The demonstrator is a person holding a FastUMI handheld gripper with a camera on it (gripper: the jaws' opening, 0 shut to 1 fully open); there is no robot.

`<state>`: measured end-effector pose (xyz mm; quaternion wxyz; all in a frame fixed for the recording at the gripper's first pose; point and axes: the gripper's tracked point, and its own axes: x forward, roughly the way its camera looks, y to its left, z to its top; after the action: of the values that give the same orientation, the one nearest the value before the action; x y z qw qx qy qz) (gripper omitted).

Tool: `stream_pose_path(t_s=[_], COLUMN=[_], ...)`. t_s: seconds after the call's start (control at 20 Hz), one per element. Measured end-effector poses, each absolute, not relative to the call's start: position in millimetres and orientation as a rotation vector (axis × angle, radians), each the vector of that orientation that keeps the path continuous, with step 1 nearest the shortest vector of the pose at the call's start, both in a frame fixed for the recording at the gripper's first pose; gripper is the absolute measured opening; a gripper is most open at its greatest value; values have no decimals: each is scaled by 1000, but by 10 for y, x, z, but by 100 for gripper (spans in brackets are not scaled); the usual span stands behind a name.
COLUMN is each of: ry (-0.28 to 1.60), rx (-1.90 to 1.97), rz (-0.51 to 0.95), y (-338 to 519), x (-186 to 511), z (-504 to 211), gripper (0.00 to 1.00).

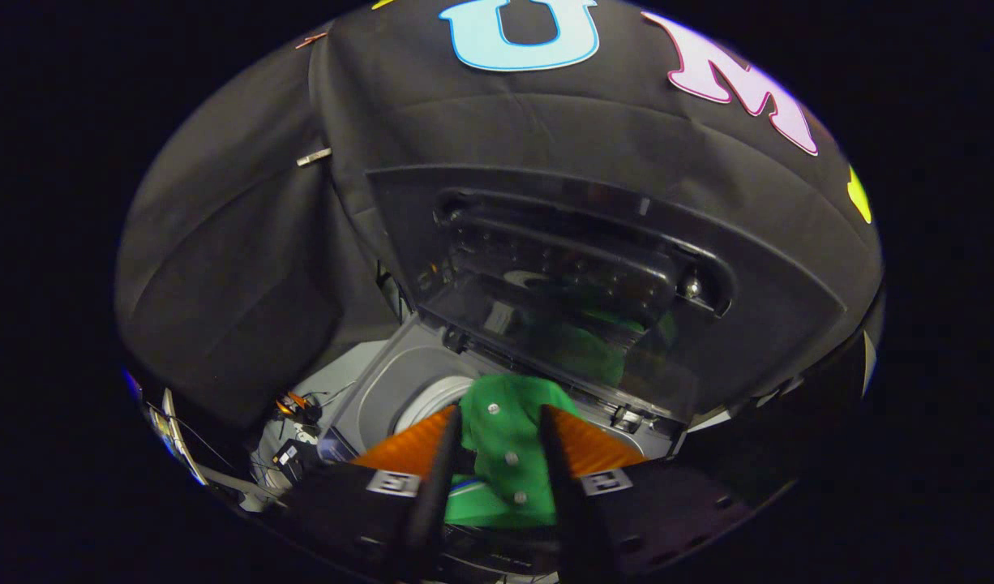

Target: Put the clothes into the washing machine and then close the washing machine lid.

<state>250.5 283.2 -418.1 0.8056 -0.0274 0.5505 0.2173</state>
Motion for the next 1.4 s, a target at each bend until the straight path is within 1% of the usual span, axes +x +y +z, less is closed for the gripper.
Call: stream_pose_path(t_s=[0.15, 0.25, 0.45, 0.6, 0.7, 0.9, 1.05, 1.2, 1.4], ry=[1182, 1174, 1123, 1063, 986, 779, 611, 475, 348], rx=[-70, -64, -75, -65, -52, -8, 21, 9, 15], rz=[475, 491, 522, 580, 628, 676, 674, 633, 532], y=[2838, 2877, 2937, 3069, 3202, 3361, 3401, 3336, 3168], x=[2477, 2474, 2514, 2519, 2558, 2720, 2890, 3065, 3289], z=[-4181, -4154, -4069, -3923, -3747, -3291, -2927, -2691, -2487], gripper=[98, 100, 100, 100, 100, 100, 100, 99, 99])
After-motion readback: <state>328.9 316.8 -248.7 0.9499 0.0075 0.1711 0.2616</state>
